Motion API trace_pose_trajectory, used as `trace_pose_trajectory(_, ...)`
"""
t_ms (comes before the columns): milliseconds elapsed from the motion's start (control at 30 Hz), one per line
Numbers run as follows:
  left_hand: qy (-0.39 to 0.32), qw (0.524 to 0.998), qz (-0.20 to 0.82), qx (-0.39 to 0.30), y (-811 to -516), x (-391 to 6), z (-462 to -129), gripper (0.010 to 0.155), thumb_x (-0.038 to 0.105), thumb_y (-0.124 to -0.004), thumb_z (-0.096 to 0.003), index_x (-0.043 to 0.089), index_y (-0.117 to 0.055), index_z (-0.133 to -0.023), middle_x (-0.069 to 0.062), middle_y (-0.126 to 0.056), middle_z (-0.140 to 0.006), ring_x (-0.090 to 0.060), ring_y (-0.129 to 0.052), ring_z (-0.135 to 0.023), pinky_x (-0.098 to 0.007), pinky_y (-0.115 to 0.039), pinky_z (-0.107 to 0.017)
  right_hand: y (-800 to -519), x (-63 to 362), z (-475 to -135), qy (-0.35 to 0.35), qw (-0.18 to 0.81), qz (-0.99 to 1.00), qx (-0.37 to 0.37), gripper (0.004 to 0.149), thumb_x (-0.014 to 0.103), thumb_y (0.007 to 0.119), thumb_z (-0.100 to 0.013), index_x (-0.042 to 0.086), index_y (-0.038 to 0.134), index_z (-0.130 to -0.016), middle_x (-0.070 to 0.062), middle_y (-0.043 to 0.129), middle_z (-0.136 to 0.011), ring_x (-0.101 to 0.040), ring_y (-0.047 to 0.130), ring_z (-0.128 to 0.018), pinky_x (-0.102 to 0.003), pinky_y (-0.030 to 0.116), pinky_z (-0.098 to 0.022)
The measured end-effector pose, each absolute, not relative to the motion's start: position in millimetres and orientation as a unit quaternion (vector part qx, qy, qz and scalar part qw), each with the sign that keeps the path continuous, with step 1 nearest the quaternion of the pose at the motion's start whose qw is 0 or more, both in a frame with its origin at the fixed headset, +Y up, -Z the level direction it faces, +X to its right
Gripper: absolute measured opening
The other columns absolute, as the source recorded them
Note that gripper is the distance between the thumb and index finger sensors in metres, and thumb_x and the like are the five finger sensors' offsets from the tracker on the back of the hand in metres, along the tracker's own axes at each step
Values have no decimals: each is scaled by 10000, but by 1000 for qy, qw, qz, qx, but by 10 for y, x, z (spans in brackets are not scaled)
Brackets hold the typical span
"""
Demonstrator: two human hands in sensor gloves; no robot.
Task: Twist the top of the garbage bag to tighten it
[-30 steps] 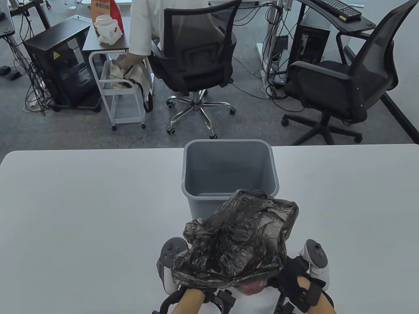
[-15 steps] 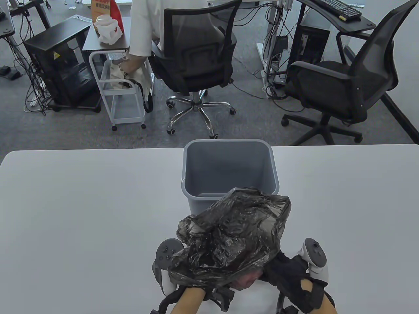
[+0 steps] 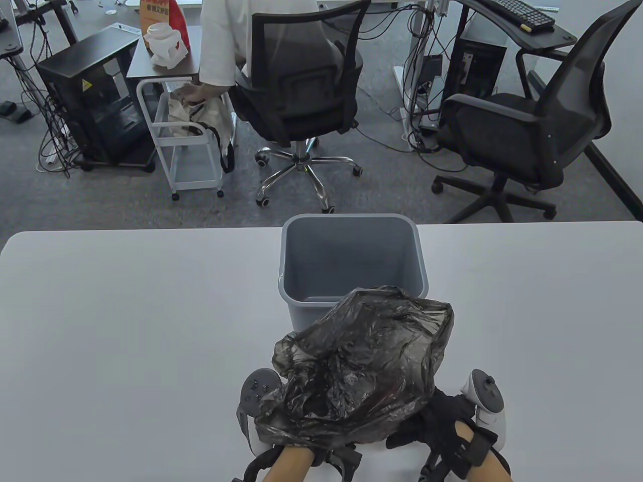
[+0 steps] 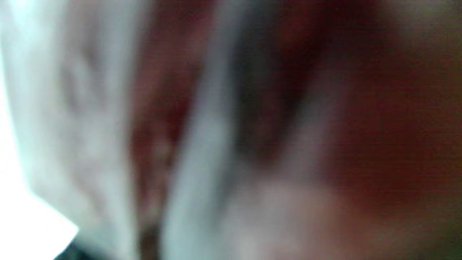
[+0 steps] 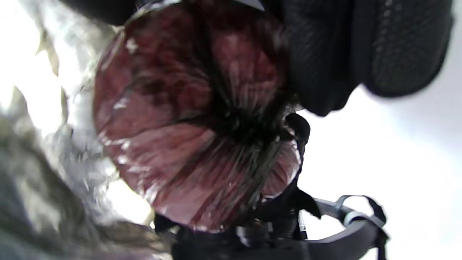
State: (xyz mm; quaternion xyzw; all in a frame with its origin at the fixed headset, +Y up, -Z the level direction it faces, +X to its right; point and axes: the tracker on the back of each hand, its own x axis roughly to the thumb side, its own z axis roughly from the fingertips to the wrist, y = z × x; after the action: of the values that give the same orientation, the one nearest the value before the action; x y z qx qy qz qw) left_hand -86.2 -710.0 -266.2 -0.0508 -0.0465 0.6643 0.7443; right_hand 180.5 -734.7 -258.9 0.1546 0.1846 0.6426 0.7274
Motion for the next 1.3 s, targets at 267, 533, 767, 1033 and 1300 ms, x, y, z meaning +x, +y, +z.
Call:
trace_pose_trajectory(267,-75,710,693,-97,-7141,-768,-2669,402,467,-725,-514,275,-789,-862,-52,-756,-998,-329,-883,-795,-509,-846,-434,-7282,1770,-2585,153,732,643,163,977,628,712,-469,67,102,-986,-339,354,-970,-574,785,-688,-625,743,-450)
trace_pose_trajectory(533,-93,721,680,-97,-7069,-800,-2673,399,458,-741,-515,259,-805,-855,-73,-779,-996,-367,-911,-800,-503,-900,-373,-7449,1783,-2586,202,764,603,109,855,602,604,-503,12,217,-985,-345,632,-865,-454,1024,-435,-505,910,-258)
trace_pose_trajectory(767,-37,740,669,-53,-7090,-901,-2653,402,469,-728,-515,261,-792,-854,-53,-797,-969,-327,-978,-729,-449,-936,-306,-7223,1725,-2576,155,706,651,232,1089,744,733,-427,138,44,-1012,-291,107,-1012,-641,357,-883,-803,439,-522)
trace_pose_trajectory(1033,-103,698,701,-109,-7114,-796,-2675,406,492,-697,-536,306,-752,-892,-37,-626,-1081,-367,-669,-952,-659,-587,-618,-7324,1801,-2595,126,738,649,138,898,610,674,-481,56,196,-1001,-343,465,-946,-529,900,-574,-545,841,-364)
trace_pose_trajectory(1300,-62,728,679,-68,-7083,-857,-2652,407,473,-713,-523,269,-778,-868,-57,-776,-989,-337,-918,-791,-549,-861,-426,-7361,1750,-2562,159,722,656,150,949,718,628,-469,58,225,-1019,-341,476,-952,-575,820,-658,-617,779,-406)
